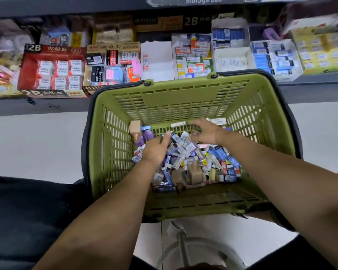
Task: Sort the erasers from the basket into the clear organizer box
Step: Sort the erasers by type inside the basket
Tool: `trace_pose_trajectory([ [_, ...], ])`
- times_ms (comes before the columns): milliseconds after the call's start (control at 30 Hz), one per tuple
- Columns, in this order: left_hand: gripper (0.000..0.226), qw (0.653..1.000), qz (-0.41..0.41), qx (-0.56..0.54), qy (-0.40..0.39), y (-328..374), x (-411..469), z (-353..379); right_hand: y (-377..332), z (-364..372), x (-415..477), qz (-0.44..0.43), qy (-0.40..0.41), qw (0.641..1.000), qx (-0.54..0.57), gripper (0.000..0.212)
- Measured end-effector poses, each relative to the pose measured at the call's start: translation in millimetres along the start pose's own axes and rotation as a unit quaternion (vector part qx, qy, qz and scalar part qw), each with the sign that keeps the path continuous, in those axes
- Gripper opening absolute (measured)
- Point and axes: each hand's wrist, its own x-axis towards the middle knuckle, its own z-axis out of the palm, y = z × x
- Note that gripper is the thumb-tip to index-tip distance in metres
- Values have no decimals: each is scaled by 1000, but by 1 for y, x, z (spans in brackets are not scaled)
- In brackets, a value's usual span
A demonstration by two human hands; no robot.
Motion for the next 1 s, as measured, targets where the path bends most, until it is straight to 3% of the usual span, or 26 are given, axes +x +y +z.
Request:
trace_pose_trajectory([
  [100,65,999,39,33,17,3,24,-4,-9,10,18,-38,-7,999,-32,81],
  [333,68,994,38,79,-70,3,53,4,-5,25,34,-25,-33,999,-6,89],
  [533,81,982,5,153,-116,0,57,12,-2,29,39,-26,-44,996,-66,71],
  [700,103,959,8,224,-172,-8,46,13,-9,29,39,-22,-120,980,-155,46],
  [900,123,963,-81,171,-192,-1,36,-6,-5,21,32,32,-158,972,-169,69],
  [1000,111,960,-68,177,-206,-3,22,0,7,15,24,54,-180,970,-154,64],
])
